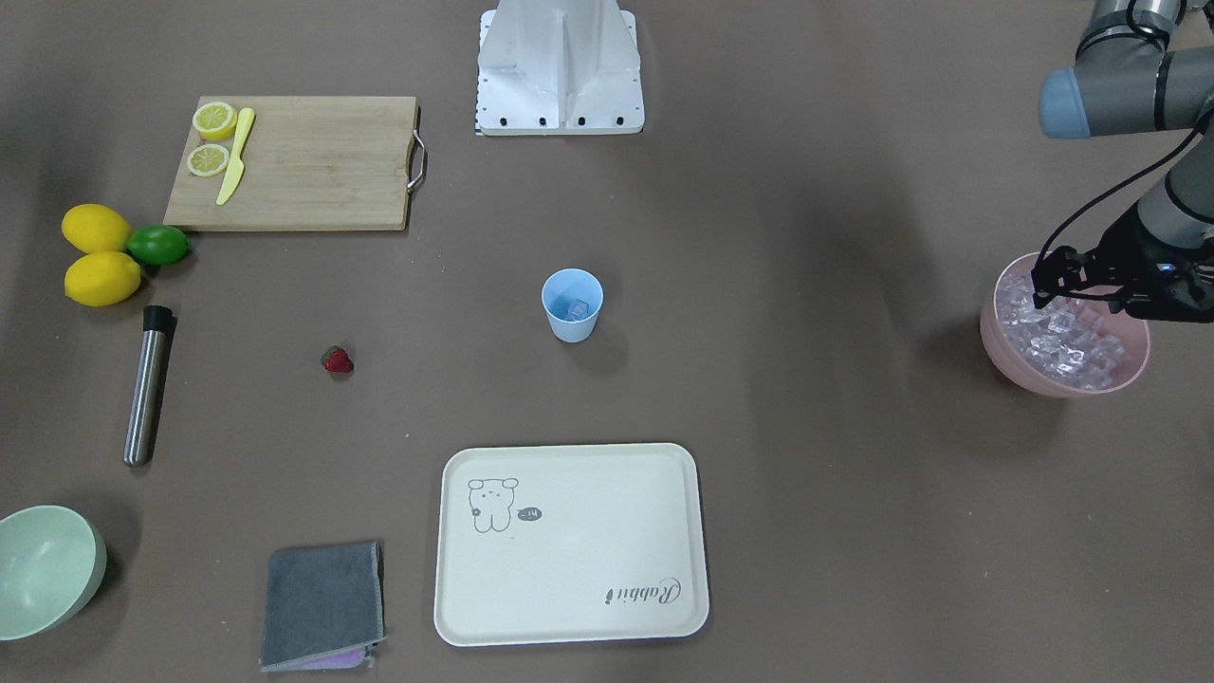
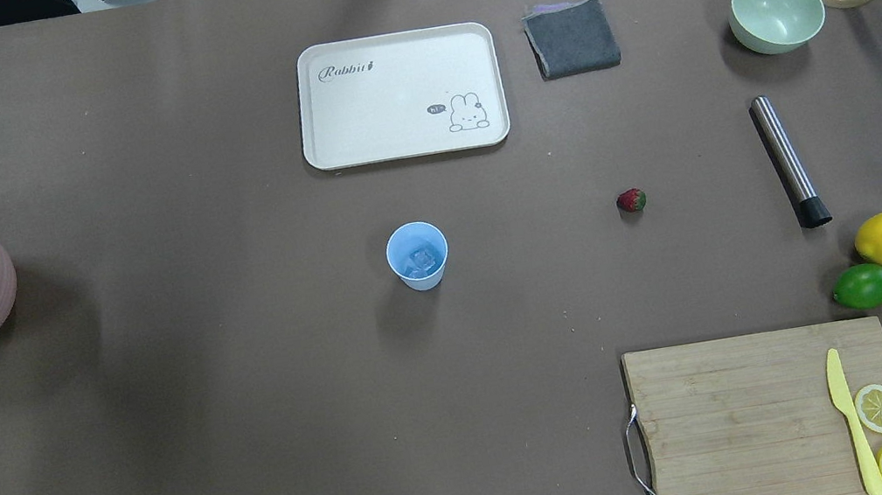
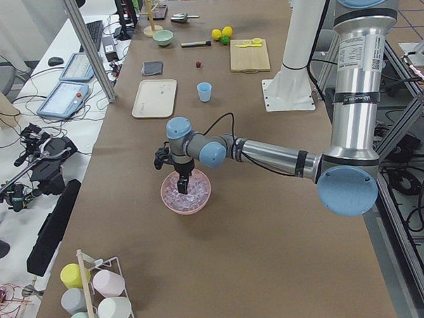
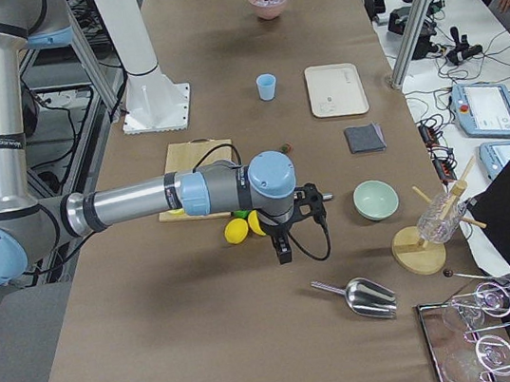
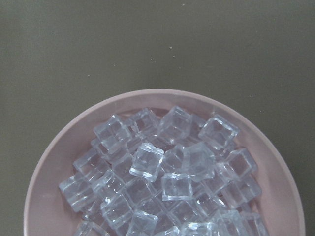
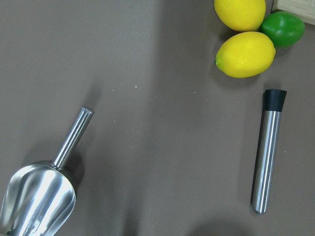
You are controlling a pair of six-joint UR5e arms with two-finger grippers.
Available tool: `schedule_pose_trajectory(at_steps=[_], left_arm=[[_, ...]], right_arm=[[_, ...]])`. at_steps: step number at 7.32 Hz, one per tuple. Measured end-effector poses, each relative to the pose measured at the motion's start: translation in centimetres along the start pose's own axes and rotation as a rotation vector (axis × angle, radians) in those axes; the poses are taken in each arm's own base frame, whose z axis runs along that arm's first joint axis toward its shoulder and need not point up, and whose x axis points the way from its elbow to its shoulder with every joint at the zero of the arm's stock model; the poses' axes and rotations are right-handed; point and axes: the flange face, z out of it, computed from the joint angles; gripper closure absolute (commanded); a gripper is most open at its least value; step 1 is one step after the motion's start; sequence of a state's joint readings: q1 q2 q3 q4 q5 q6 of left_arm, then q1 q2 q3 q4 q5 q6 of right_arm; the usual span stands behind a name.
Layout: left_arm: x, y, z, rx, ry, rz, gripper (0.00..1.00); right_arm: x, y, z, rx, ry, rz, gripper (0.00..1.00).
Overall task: Mash ice and strawberries in cup
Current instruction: 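Lower the left gripper into the ice bowl and grasp another cube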
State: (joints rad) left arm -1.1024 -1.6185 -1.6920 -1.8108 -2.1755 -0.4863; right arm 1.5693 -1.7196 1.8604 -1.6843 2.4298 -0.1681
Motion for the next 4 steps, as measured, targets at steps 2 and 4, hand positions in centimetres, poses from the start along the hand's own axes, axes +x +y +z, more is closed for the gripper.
schedule_pose_trajectory(at_steps=[2,4], left_arm=[[0.2,0.1,0.8,-0.011,-0.003,-0.004,0.08],[0.6,0.3,1.5,-0.021,-0.013,0.004,0.11]], right_arm=[[0.1,0.0,0.1,-0.001,0.000,0.001,0.00],[0.1,0.0,0.1,-0.002,0.000,0.002,0.00]])
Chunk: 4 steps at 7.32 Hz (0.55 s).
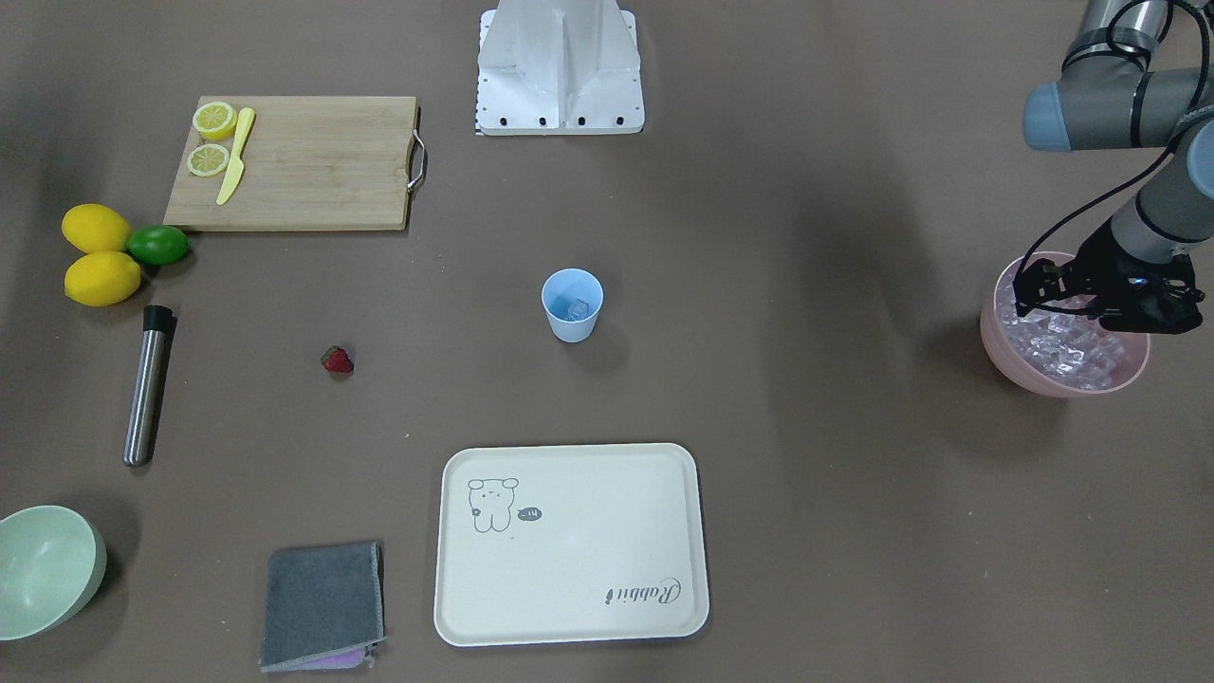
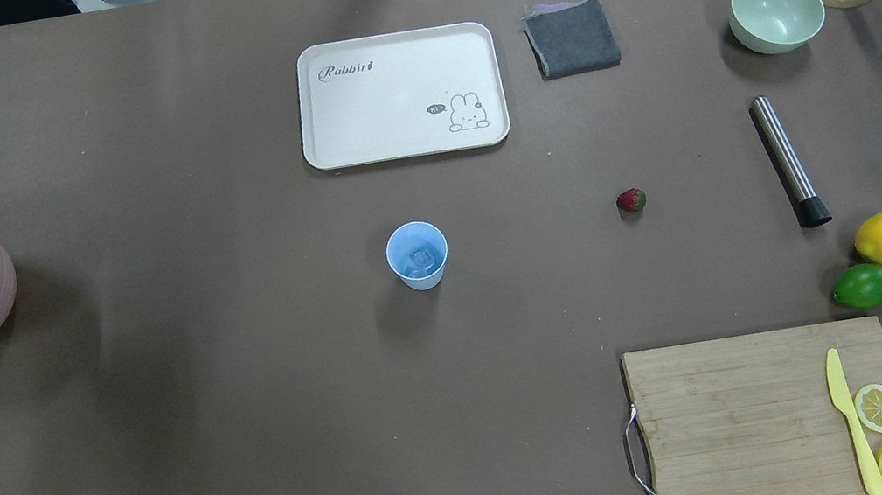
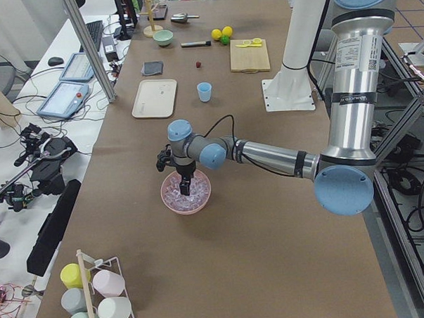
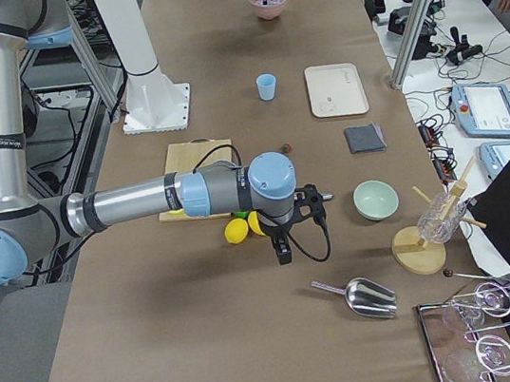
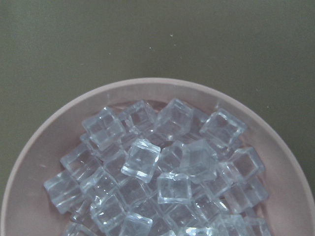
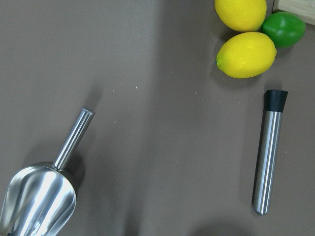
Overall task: Mash ice and strawberries in cup
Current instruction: 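Lower the left gripper into the ice bowl and grasp another cube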
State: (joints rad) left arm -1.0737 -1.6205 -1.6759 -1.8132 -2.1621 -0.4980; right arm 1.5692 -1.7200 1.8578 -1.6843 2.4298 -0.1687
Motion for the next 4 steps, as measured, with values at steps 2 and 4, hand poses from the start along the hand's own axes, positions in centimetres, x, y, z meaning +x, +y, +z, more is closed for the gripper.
schedule_pose_trajectory(at_steps=[2,4], left_arm=[[0.03,0.07,0.20,-0.002,-0.005,0.002,0.11],[0.26,0.05,0.55,-0.005,-0.010,0.005,0.12]], right_arm=[[-0.04,-0.01,-0.04,0.001,0.000,-0.001,0.00],[-0.06,0.03,-0.05,0.001,0.000,0.000,0.00]])
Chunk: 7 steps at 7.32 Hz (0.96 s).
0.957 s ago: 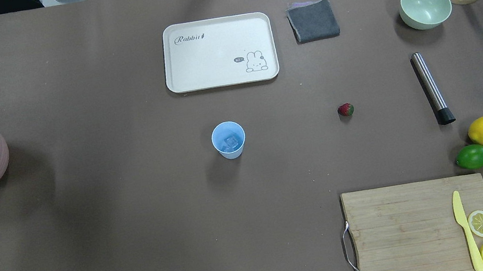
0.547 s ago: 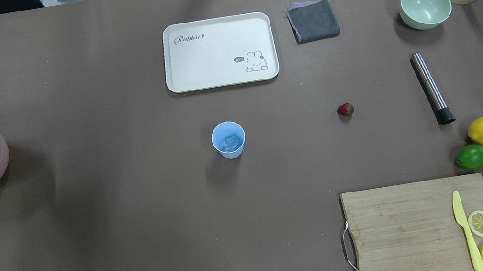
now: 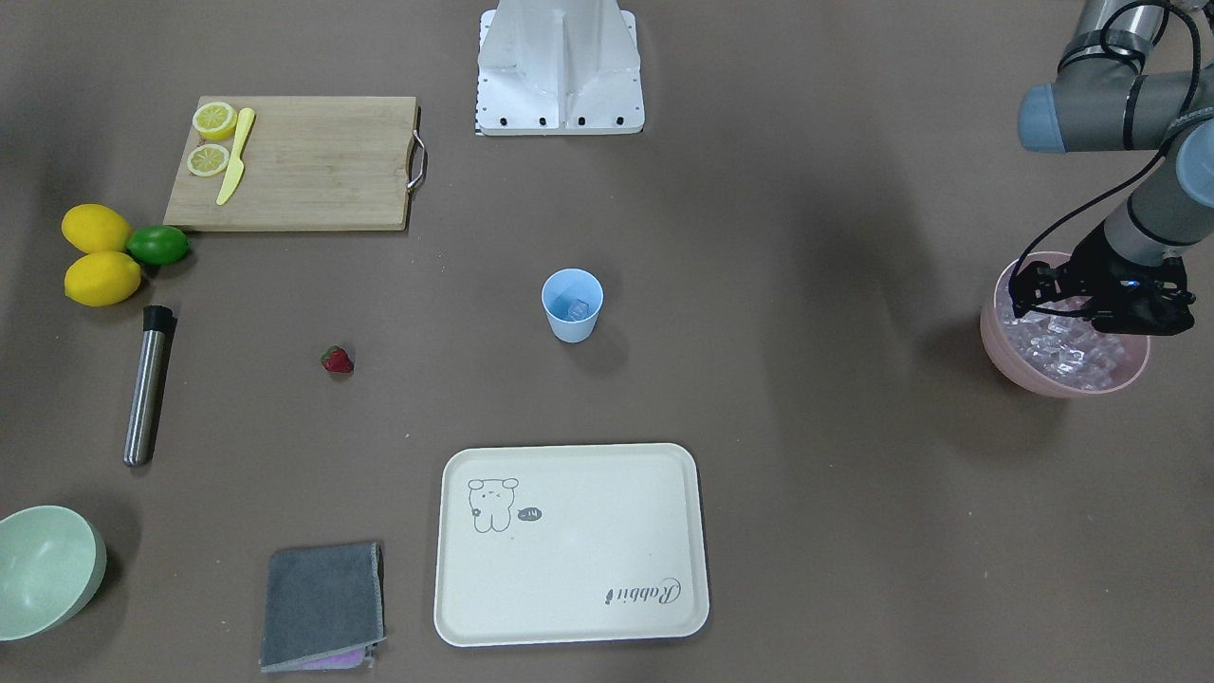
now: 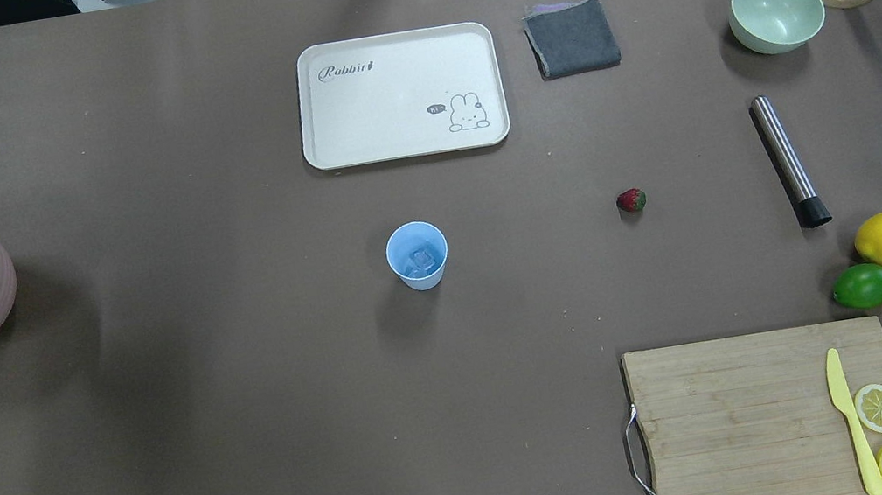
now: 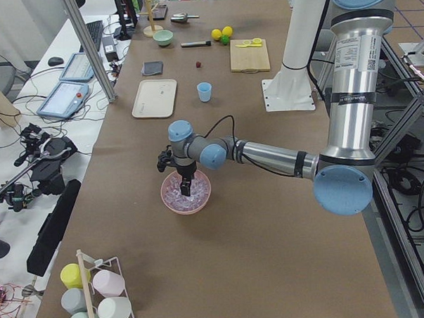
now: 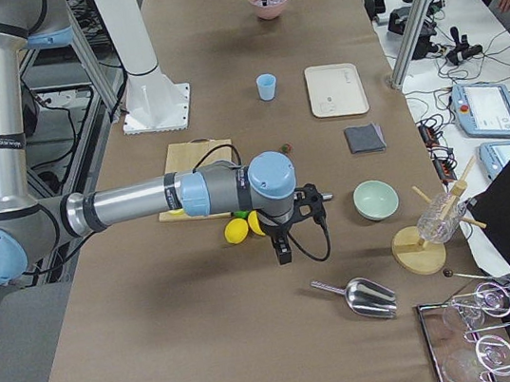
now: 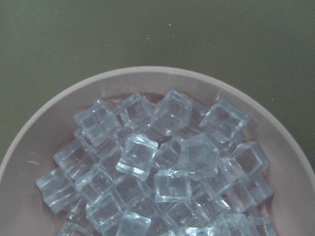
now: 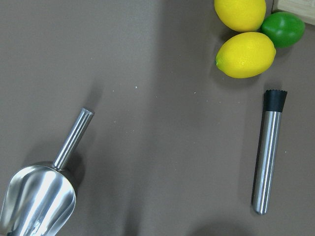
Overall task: Mash ice and strawberries in cup
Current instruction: 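Lower the left gripper into the ice bowl and grasp another cube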
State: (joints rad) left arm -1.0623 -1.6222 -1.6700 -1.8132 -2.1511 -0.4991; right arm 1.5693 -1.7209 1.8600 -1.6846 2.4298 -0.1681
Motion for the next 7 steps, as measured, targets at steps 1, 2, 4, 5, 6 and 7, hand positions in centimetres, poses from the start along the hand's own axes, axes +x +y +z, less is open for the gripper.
schedule_pose_trajectory(at_steps=[1,2,4,5,6,7], left_arm=[[0.11,0.03,0.18,-0.001,-0.004,0.003,0.31],[0.20,0.04,0.27,-0.002,-0.006,0.004,0.58],[0.23,0.05,0.31,-0.002,-0.008,0.004,1.00],[0.26,0.04,0.29,-0.001,-0.008,0.005,1.00],[0.40,-0.03,0.07,0.002,-0.006,0.007,1.00],[0.45,-0.07,-0.17,0.004,-0.004,0.008,1.00]], right_arm=[[0.01,0.01,0.01,0.000,0.000,0.001,0.00],[0.03,0.02,0.03,-0.001,-0.001,0.002,0.00],[0.03,0.04,0.04,-0.001,-0.001,0.003,0.00],[0.08,0.17,0.10,-0.003,-0.002,0.004,0.00],[0.16,0.41,0.17,-0.004,-0.002,0.007,0.00],[0.24,0.58,0.20,-0.005,-0.002,0.009,0.00]])
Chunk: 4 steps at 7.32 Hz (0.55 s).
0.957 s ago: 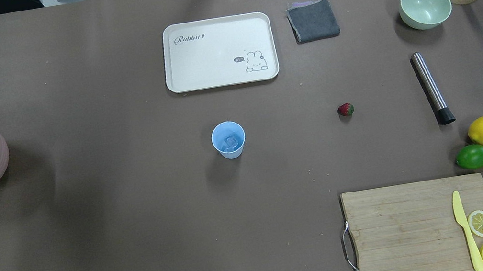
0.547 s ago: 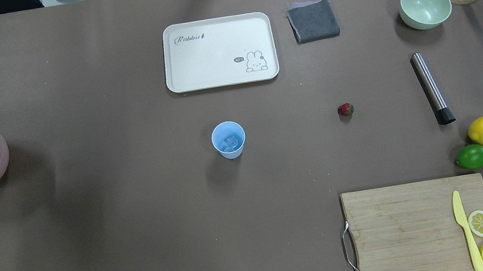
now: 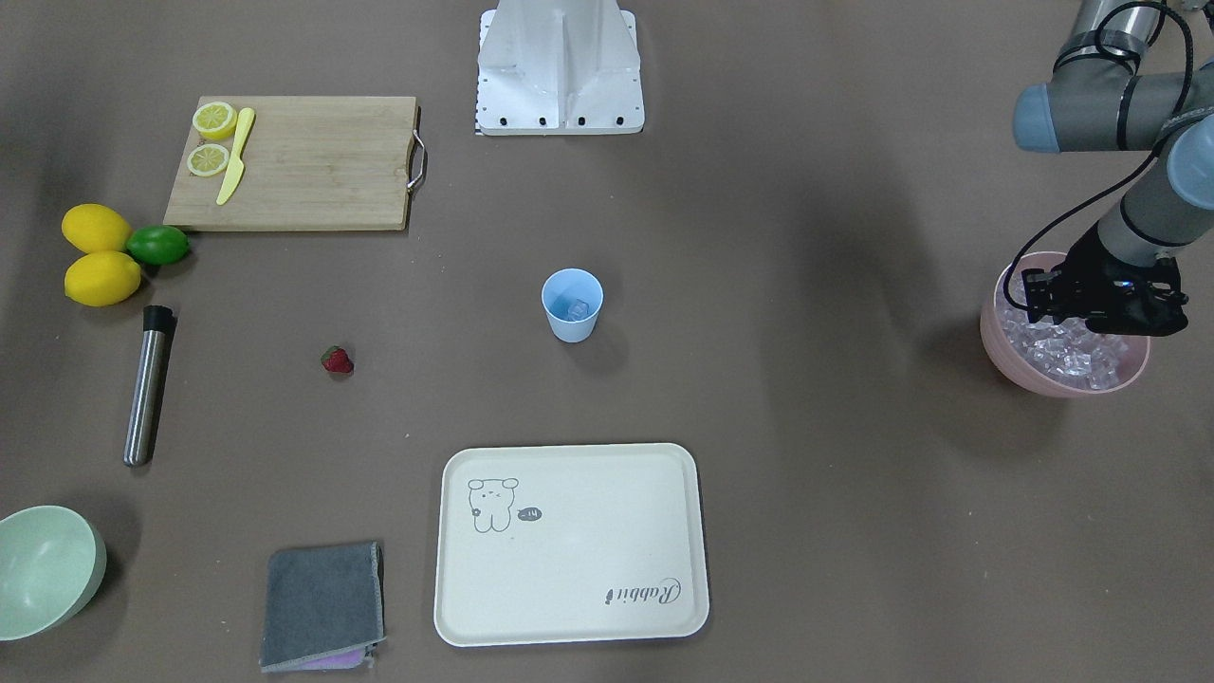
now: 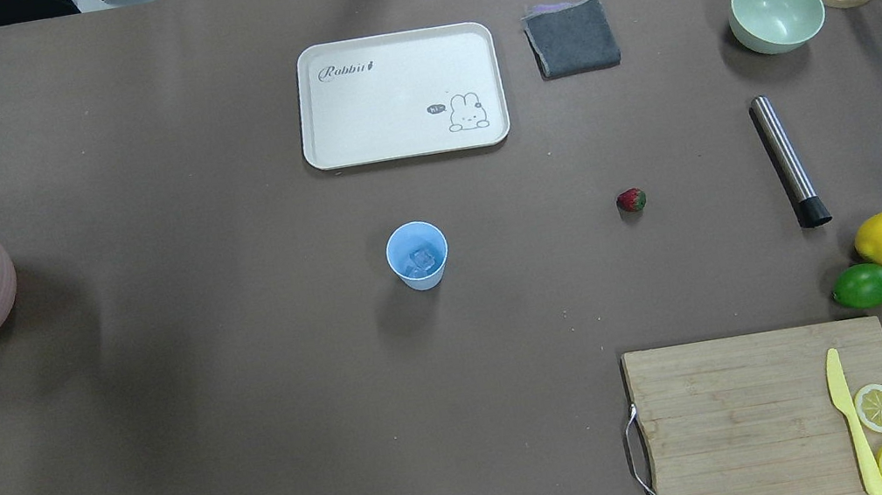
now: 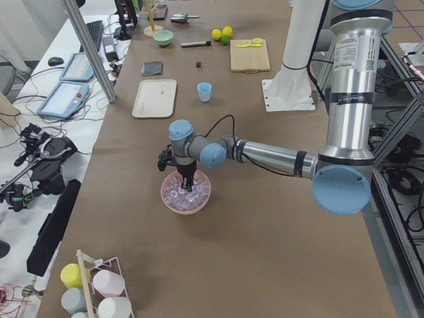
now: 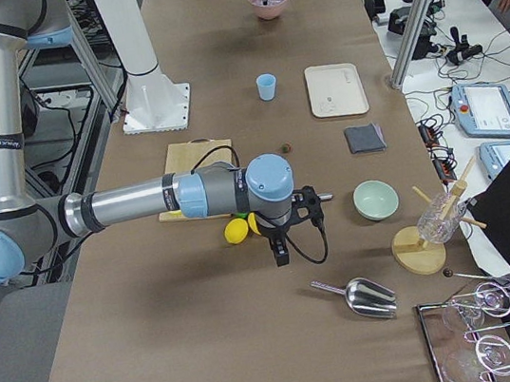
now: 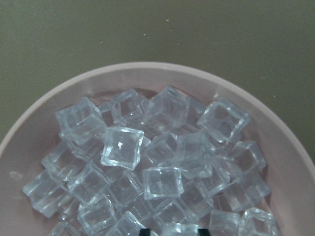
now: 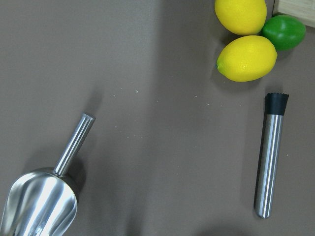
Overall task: Mash ice and strawberries in cup
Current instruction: 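Lower the left gripper into the ice bowl and grasp another cube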
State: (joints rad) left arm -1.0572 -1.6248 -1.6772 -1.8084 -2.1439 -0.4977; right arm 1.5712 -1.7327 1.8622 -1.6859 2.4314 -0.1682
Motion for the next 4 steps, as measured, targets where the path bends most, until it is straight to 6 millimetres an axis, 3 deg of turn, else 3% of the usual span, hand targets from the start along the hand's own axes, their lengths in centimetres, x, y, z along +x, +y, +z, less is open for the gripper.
schedule_pose_trajectory(at_steps=[3,4], left_arm=[[-0.1,-0.2,-1.4,0.011,0.014,0.005,1.00],[-0.3,-0.5,-2.9,0.012,0.027,0.006,1.00]], right_arm=[[0.0,0.1,0.1,-0.002,0.000,0.000,0.00],[0.0,0.1,0.1,-0.001,0.000,0.000,0.00]])
